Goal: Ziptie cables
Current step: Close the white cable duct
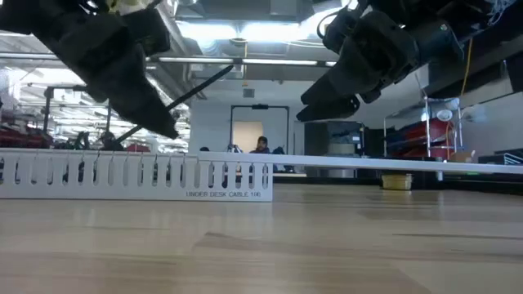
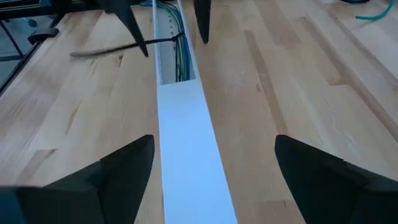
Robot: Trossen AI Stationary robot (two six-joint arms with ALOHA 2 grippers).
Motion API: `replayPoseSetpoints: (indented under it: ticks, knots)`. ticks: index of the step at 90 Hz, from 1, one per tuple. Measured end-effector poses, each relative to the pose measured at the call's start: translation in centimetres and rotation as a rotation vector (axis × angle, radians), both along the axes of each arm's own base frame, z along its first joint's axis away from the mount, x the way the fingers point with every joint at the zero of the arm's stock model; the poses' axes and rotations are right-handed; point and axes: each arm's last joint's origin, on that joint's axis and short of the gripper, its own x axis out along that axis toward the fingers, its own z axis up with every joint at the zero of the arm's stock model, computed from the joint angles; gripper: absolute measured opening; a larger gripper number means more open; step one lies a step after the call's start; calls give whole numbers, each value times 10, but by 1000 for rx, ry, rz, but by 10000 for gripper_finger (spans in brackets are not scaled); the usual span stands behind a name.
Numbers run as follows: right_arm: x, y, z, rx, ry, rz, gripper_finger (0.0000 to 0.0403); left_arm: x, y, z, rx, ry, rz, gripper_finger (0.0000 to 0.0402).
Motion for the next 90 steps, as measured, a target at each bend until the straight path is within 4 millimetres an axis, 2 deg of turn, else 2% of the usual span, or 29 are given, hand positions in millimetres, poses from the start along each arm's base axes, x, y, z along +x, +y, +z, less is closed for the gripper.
replayPoseSetpoints:
  ticks: [24, 42, 63, 75, 90]
  knots:
    - [0, 0, 0, 0, 1, 0, 321, 14, -5, -15, 10, -13, -76, 324]
    - [0, -1, 0, -13, -1, -22, 321, 17, -1, -28, 16, 32, -40, 324]
    - [0, -1, -1, -14, 0, -22, 321, 20, 3, -27, 23, 13, -25, 324]
    - [4, 0, -9, -4, 15, -2, 321, 20, 3, -26, 31, 9, -32, 322]
    - [12, 2, -25, 8, 41, 24, 321, 22, 4, -27, 29, 2, -26, 299]
